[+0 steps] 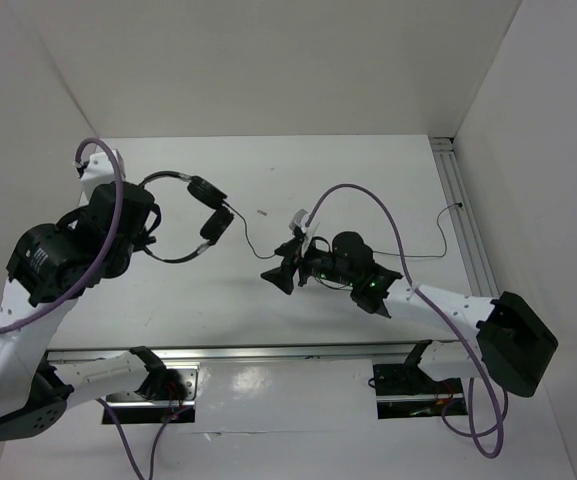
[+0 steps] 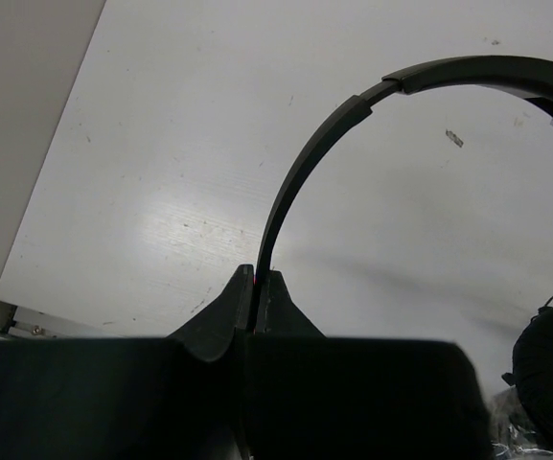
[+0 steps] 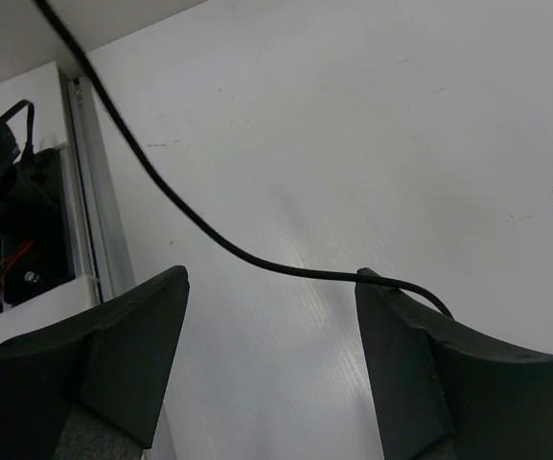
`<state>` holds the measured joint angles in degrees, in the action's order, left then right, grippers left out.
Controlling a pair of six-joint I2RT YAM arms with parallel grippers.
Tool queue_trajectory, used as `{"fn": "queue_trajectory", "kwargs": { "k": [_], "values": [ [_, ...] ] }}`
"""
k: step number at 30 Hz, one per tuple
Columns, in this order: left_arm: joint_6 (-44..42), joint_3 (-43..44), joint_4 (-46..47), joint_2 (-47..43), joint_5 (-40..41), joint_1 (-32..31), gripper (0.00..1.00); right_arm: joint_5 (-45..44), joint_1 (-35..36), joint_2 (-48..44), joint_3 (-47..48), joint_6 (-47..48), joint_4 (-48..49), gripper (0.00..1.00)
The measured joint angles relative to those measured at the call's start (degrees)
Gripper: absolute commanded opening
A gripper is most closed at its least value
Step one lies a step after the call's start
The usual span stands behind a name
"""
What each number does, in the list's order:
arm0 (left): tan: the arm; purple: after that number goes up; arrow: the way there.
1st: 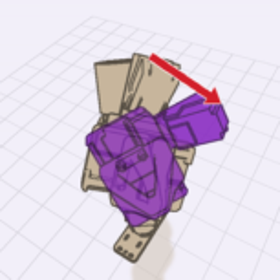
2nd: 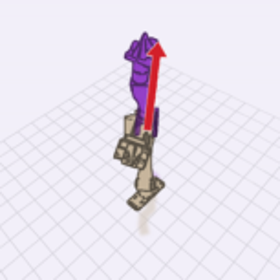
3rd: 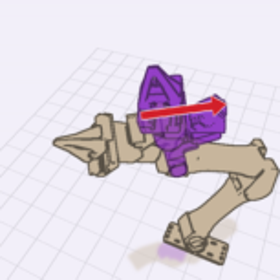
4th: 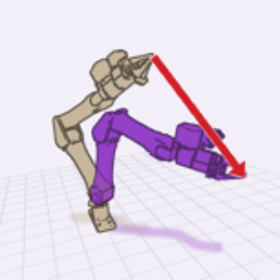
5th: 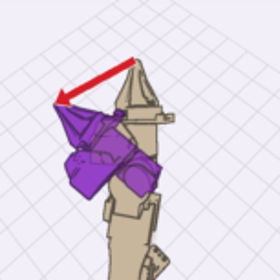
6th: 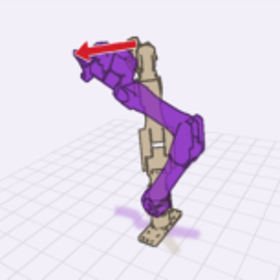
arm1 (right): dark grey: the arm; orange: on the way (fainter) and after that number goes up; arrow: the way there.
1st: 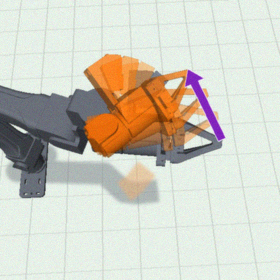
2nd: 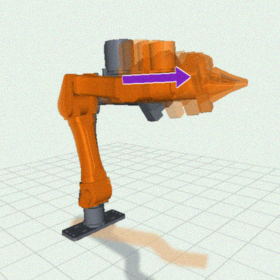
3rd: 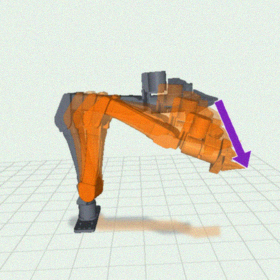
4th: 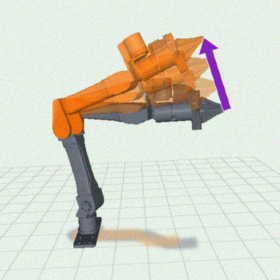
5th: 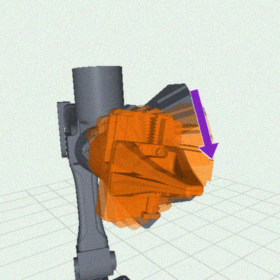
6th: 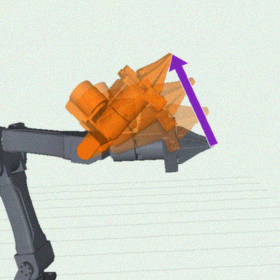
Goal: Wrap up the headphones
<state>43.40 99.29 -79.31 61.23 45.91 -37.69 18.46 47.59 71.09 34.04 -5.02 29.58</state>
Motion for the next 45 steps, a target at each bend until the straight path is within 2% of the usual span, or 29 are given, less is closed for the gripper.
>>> {"fn": "queue_trajectory", "kwargs": {
  "k": [12,14,16,29,31,32,33,34,35,38,39,45],
  "values": [
    [-2.73,0.07,0.74,2.38,-1.36,4.44,0.00,3.43,1.18,-8.74,3.89,5.16,-13.20,0.78],
    [-3.06,-0.15,1.11,2.36,-2.21,4.70,0.00,3.37,1.18,-9.44,3.89,5.35,-12.81,0.77],
    [-3.32,-0.33,1.40,2.36,-3.04,5.05,0.00,3.34,1.16,-9.75,3.89,5.57,-11.98,0.71],
    [-4.44,-2.64,3.89,2.32,-7.13,5.22,0.00,9.68,-0.76,1.44,11.41,5.97,-8.61,0.63],
    [-4.44,-2.64,4.09,2.32,-7.37,5.22,0.00,10.91,-0.76,2.54,11.74,5.86,-7.78,0.56],
    [-4.44,-2.64,4.13,2.32,-7.43,5.22,0.00,11.41,-0.76,3.13,11.89,5.70,-7.21,0.49],
    [-4.44,-2.64,4.15,2.32,-7.48,5.22,0.00,12.02,-0.76,3.69,11.98,5.55,-6.62,0.38],
    [-4.44,-2.64,4.17,2.32,-7.50,5.22,0.00,12.48,-0.76,4.28,12.09,5.33,-6.08,0.18],
    [-4.44,-2.64,4.22,2.32,-7.56,5.27,0.00,12.63,-0.76,4.79,12.15,5.46,-5.62,0.10],
    [-4.44,-2.64,4.33,2.34,-7.63,5.70,0.00,12.39,-0.76,5.81,12.15,4.68,-5.11,0.07],
    [-4.44,-2.64,4.35,2.34,-7.63,5.95,0.00,12.33,-0.87,6.01,12.13,4.63,-4.92,0.00],
    [-5.53,-3.48,5.42,2.12,-7.02,6.82,0.00,8.83,-1.25,5.97,11.39,4.50,-3.82,0.00]
  ]
}}
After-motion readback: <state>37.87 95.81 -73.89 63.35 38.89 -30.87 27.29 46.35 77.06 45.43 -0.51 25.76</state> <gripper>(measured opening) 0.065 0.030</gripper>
